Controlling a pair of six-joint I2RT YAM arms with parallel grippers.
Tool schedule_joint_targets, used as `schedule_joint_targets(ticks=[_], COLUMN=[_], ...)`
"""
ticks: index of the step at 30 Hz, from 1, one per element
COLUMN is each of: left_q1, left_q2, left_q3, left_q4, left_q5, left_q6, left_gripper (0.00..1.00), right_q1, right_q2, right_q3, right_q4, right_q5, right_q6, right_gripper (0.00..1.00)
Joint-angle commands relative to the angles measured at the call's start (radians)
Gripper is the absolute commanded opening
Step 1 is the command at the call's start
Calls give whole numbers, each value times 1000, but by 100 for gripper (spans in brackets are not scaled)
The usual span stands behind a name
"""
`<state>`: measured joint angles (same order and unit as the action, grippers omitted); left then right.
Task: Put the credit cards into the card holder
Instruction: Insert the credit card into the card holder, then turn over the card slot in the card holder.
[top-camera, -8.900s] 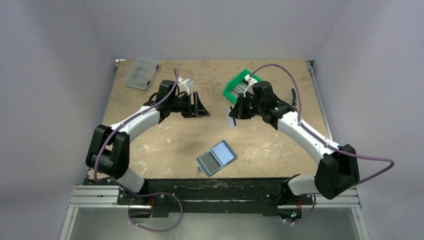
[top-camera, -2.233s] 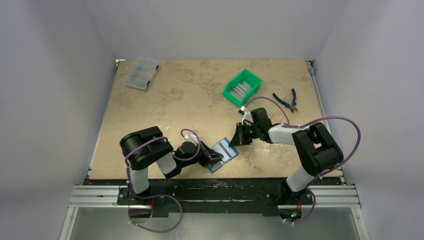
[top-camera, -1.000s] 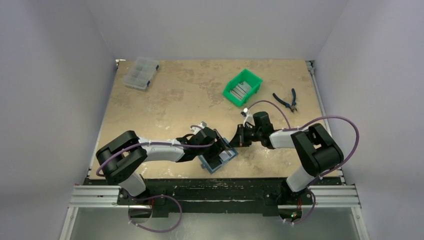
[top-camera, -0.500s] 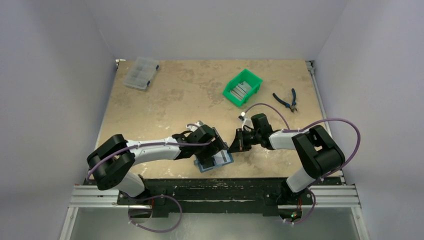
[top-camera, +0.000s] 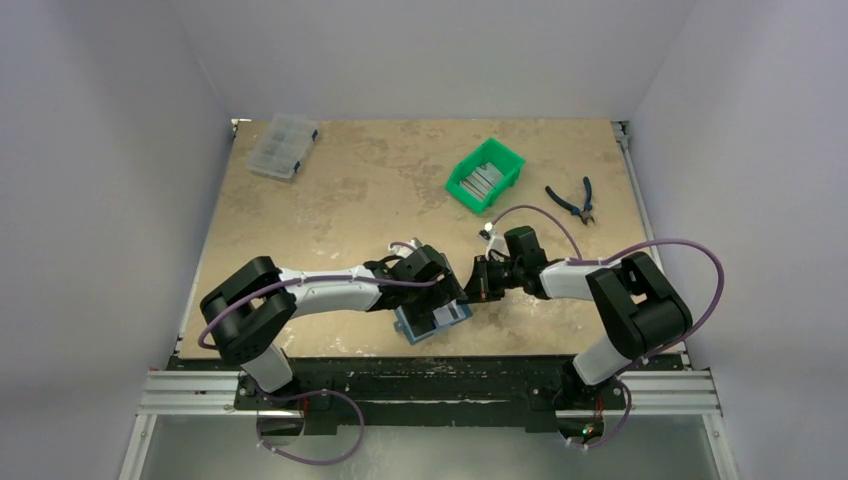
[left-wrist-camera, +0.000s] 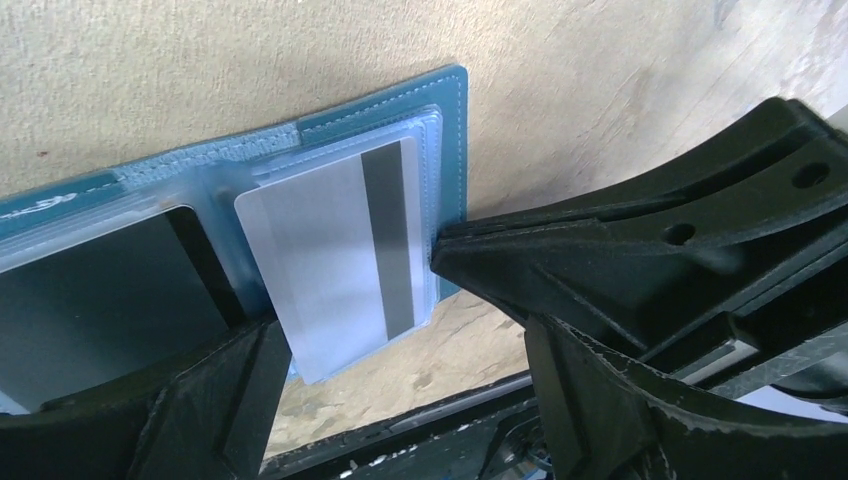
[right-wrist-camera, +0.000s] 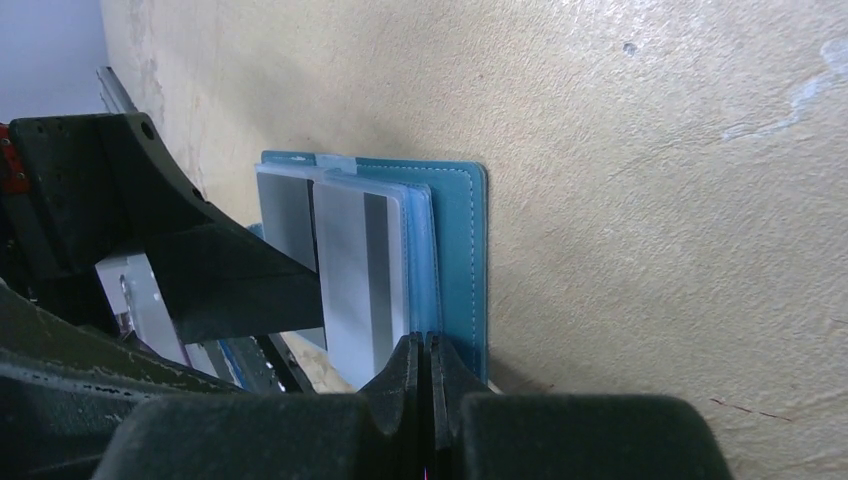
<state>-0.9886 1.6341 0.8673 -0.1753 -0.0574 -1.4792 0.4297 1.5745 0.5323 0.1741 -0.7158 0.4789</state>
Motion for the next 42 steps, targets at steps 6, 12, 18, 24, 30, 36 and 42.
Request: schedule_joint_targets(ticks=[6, 12, 18, 24, 30, 36, 42], left_q1=[-6, 39, 46, 47, 63, 87, 90], left_q2=[18, -126, -247, -272, -302, -270, -248], left_q3=[69, -40, -60, -49, -112, -157, -191], left_q4=[-125, -198, -210, -211, -120, -68, -29], left_q5=[-55, -8, 30, 70, 107, 104, 62], left_q6=[169, 345, 472, 549, 609, 632, 645], left_gripper=[94, 95, 98, 95, 60, 19, 9], right_q1=[8, -10, -20, 1, 37, 87, 105], right_q2=[-35, -77, -110, -166, -179, -151, -144], right_q3=[-9, 11, 39, 37, -12, -62, -75], right_q4=[13, -64, -124, -124, -20, 139, 203], right_q5=[-26, 27, 31, 7, -59, -89, -96], right_q6=[-1, -34, -52, -5, 99, 220, 275], right_gripper=[0, 12, 38, 43, 37, 26, 38])
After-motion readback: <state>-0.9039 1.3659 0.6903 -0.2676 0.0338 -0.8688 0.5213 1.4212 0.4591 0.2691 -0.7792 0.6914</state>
